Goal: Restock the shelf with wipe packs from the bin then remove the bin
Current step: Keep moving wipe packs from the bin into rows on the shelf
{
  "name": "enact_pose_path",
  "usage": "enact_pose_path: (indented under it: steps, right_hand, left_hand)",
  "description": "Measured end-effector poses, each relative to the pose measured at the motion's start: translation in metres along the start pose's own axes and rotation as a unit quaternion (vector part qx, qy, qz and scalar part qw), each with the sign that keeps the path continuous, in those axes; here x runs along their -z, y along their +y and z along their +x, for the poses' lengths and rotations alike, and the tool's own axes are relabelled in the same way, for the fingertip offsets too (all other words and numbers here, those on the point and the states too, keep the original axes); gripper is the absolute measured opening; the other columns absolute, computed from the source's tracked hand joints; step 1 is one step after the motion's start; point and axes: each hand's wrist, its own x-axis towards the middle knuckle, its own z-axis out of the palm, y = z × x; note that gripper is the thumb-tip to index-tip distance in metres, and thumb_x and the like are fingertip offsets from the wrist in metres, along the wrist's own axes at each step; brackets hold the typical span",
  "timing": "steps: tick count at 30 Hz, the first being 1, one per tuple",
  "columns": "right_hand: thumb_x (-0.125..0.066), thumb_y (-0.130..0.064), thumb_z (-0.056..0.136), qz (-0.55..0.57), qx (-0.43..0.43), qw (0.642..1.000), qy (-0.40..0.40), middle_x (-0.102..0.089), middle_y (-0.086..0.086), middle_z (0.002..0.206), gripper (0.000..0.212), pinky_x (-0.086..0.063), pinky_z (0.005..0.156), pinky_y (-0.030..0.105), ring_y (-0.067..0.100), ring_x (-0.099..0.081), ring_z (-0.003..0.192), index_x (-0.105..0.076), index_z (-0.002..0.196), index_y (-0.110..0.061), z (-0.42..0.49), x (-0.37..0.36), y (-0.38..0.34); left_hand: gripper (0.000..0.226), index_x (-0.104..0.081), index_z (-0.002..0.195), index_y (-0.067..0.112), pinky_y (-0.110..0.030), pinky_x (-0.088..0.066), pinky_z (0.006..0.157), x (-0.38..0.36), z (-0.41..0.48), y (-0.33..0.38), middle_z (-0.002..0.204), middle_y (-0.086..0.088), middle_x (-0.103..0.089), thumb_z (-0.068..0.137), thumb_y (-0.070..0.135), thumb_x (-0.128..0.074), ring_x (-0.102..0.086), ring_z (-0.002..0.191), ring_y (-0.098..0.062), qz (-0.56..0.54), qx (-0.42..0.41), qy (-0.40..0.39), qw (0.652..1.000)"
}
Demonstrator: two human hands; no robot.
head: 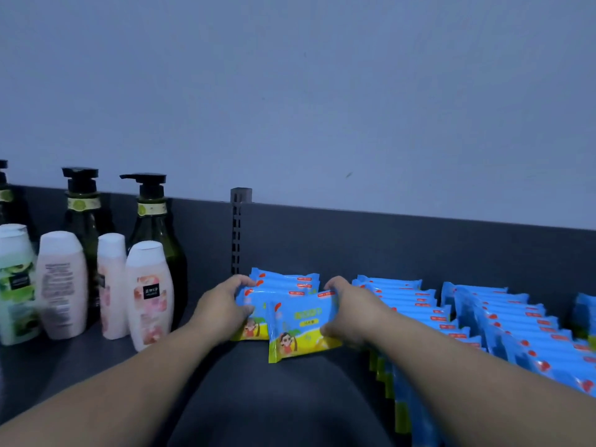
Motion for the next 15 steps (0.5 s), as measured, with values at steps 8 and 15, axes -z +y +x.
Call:
enact_pose_path:
  steps: [8, 15]
  right_hand:
    - [-0.063, -0.026, 0.086, -0.012, -0.047, 0.998, -0.037, -0.052, 0.002, 0.112, 0.056, -0.046, 0.074, 0.028, 0.019, -0.05, 0.088, -0.033, 0.134, -0.02, 0.021, -0.024, -0.018]
    - [-0.062, -0.023, 0.087, 0.028, -0.044, 0.999, -0.015, -0.045, -0.001, 0.096, 0.07, -0.045, 0.069, 0.026, 0.017, -0.052, 0.082, -0.021, 0.143, -0.032, 0.023, -0.037, -0.023]
  left_hand:
    - [0.026, -0.057, 0.1, 0.032, -0.013, -0.046, 0.05, -0.007, 0.013, 0.003, 0.103, 0.002, -0.064, 0.091, 0.007, -0.056, -0.059, 0.07, -0.004, -0.06, 0.002, 0.021, 0.998]
    - [0.08, -0.043, 0.13, 0.034, -0.018, -0.039, 0.089, -0.01, 0.009, -0.007, 0.125, 0.008, -0.038, 0.064, 0.035, -0.086, -0.046, 0.11, -0.008, -0.008, -0.036, -0.074, 0.997]
